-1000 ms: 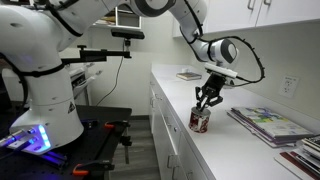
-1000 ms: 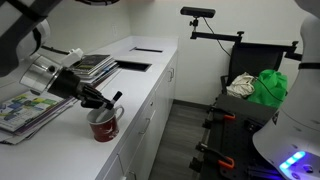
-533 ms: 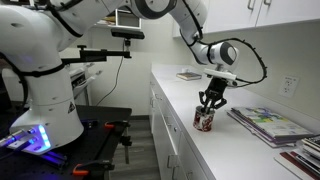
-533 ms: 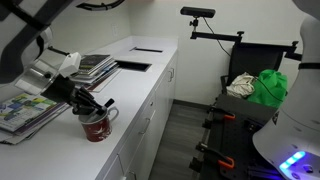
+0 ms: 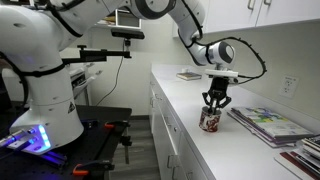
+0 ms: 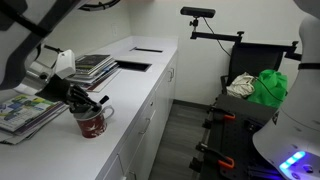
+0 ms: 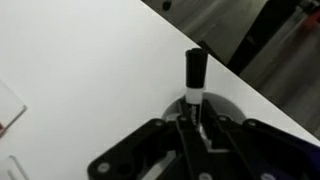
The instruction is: Put the marker into the mug.
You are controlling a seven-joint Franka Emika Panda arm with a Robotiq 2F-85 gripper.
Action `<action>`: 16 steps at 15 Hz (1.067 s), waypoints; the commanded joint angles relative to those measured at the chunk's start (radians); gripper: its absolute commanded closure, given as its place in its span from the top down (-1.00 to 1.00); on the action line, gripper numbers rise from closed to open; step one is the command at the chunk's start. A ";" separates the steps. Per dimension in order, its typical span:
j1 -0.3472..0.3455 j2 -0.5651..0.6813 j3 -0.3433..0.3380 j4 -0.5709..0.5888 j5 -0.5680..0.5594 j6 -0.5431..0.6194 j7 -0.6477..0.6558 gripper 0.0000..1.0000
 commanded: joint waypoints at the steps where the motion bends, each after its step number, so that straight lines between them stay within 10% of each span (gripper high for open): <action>1: 0.022 -0.020 -0.012 -0.023 -0.051 0.009 -0.079 -0.09; 8: 0.003 -0.102 0.021 -0.083 -0.065 0.011 -0.252 0.94; 16: -0.149 -0.363 0.085 -0.353 0.060 0.088 -0.467 1.00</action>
